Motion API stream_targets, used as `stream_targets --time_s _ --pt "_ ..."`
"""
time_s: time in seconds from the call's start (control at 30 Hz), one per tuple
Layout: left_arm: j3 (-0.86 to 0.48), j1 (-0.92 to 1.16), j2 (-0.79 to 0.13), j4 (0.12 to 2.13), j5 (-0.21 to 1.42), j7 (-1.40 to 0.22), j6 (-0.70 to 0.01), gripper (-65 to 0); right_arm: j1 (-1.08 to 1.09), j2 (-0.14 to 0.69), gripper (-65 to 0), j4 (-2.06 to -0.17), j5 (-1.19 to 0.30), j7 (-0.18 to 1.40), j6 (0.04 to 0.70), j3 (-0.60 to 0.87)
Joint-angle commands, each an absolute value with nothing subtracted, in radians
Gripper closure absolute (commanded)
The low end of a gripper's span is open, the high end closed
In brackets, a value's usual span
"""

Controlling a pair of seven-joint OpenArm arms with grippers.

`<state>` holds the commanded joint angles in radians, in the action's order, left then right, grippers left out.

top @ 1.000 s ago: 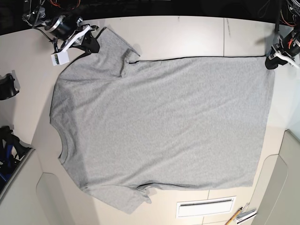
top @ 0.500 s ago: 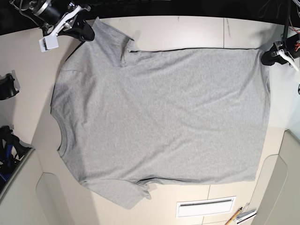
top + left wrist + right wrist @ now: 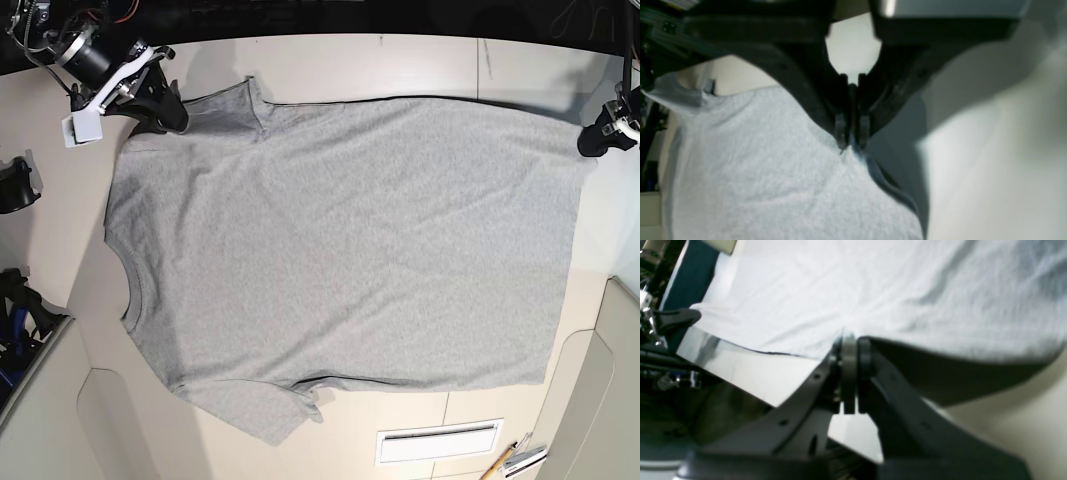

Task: Fold the T-shirt properly
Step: 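Grasp the shirt edge with both grippers and lift it, then pull the held edge toward the robot with both grippers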

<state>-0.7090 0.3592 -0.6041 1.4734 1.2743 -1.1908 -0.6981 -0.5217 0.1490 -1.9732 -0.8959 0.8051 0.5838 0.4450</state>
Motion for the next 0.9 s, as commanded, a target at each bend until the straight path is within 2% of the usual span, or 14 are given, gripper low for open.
stream_targets --time_s 0.13,0.3,0.4,0.6,0.77,0.9 --pt "-0.704 0.309 -0.604 1.473 1.154 -1.067 -0.698 0.0 -0.432 0.149 0.0 -1.973 -0.831 0.804 0.58 0.445" --pt "-0.698 0.244 -0.604 1.472 1.101 -1.027 -0.698 0.0 -0.34 0.149 0.0 -1.967 -0.776 0.782 0.58 0.445" --pt "-0.648 0.213 -0.604 1.471 1.021 -0.944 -0.698 0.0 -0.282 0.149 0.0 -1.936 -0.765 0.78 0.58 0.445" --pt "-0.498 0.117 -0.604 1.47 0.809 -0.783 -0.698 0.0 -0.134 0.152 0.0 -1.784 -0.701 0.753 0.581 0.444" --pt "-0.447 0.063 -0.604 1.452 0.763 -0.759 -0.698 0.0 -0.01 0.152 0.0 -1.672 -0.658 0.741 0.584 0.444" --pt "-0.415 0.009 -0.604 1.338 0.714 -0.698 -0.698 0.0 0.082 0.16 0.0 -1.558 -0.627 0.724 0.584 0.44"
